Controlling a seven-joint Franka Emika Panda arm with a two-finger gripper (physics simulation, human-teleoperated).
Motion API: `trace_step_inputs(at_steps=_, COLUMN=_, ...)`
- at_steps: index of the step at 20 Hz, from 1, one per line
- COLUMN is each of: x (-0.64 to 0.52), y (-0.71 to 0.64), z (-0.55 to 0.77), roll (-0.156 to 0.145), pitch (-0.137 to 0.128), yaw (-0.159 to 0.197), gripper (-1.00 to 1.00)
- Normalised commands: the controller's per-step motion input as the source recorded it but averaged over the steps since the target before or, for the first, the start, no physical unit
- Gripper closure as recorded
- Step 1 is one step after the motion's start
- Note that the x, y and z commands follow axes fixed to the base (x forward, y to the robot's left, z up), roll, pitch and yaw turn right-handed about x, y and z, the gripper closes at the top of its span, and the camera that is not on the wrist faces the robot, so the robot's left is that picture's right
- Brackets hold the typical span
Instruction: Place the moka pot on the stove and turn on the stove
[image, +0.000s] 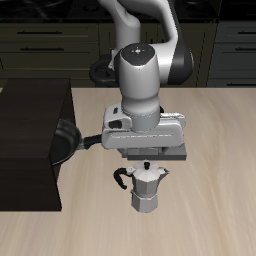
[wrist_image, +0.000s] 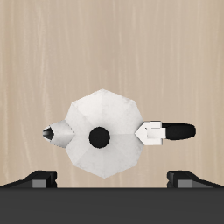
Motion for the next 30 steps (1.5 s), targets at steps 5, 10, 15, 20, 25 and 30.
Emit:
trace_step_inputs(at_steps=5, x=0.02, y=-0.01, z=-0.23, roll=0.007, pitch=0.02, yaw=0.007, gripper=-1.0)
trace_step_inputs(at_steps=10, x=0.02, y=-0.06, z=-0.15, roll=-0.007, pitch=0.017, yaw=-0.01, gripper=-1.0)
trace_step_inputs(at_steps=15, x=0.03, y=-0.02, z=-0.16, roll=-0.004, pitch=0.022, yaw=-0.019, gripper=-1.0)
trace_step_inputs(at_steps=20, x=0.0, y=0.03, z=-0.07, roll=0.008, pitch=0.013, yaw=-0.01, gripper=-1.0)
trace_step_inputs(at_steps=25, x=-0.05, y=0.25, z=-0.15, roll=0.041, pitch=0.017, yaw=0.021, gripper=-1.0)
trace_step_inputs(at_steps=30, x=0.01, y=0.02, z=-0.17, roll=0.005, pitch=0.024, yaw=-0.012, gripper=-1.0)
